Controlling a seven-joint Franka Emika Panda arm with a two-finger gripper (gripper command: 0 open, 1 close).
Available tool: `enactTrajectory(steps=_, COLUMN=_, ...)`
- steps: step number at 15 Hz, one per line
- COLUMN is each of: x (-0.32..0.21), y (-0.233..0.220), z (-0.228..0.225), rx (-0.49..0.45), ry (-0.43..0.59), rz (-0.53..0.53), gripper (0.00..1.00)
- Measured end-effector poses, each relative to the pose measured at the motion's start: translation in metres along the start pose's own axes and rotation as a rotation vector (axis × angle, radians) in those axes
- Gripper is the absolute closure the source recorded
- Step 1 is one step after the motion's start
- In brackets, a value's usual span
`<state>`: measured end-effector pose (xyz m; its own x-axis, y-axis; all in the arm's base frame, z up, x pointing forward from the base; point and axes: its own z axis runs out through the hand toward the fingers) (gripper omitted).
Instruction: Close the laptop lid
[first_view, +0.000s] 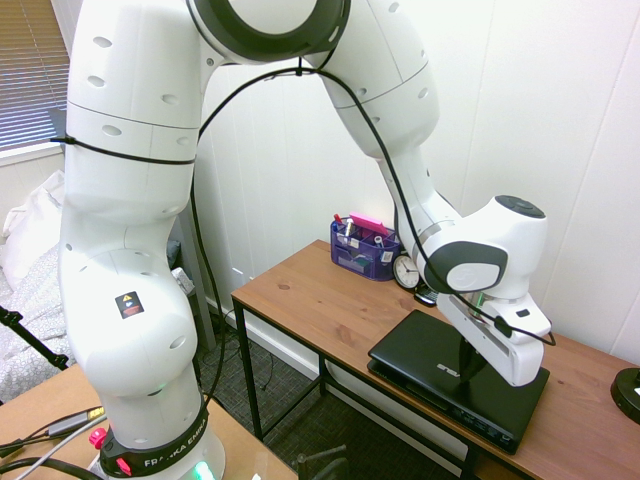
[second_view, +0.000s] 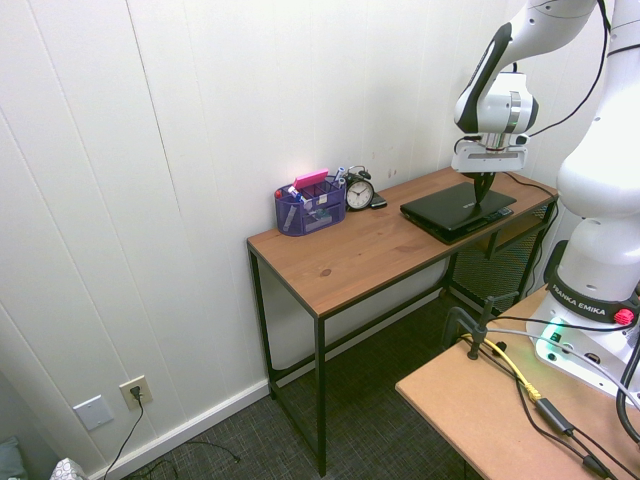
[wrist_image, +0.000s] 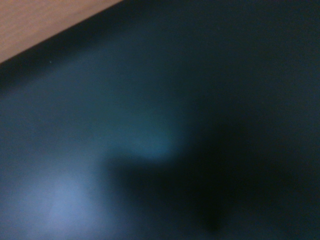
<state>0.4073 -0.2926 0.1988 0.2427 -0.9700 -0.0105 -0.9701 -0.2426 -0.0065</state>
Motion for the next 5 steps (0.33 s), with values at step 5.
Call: enactTrajectory(steps=5, x=0.0081, y=0.0081, z=0.0009, rx=0.020, ry=0.002, rz=0.010, gripper=1.00)
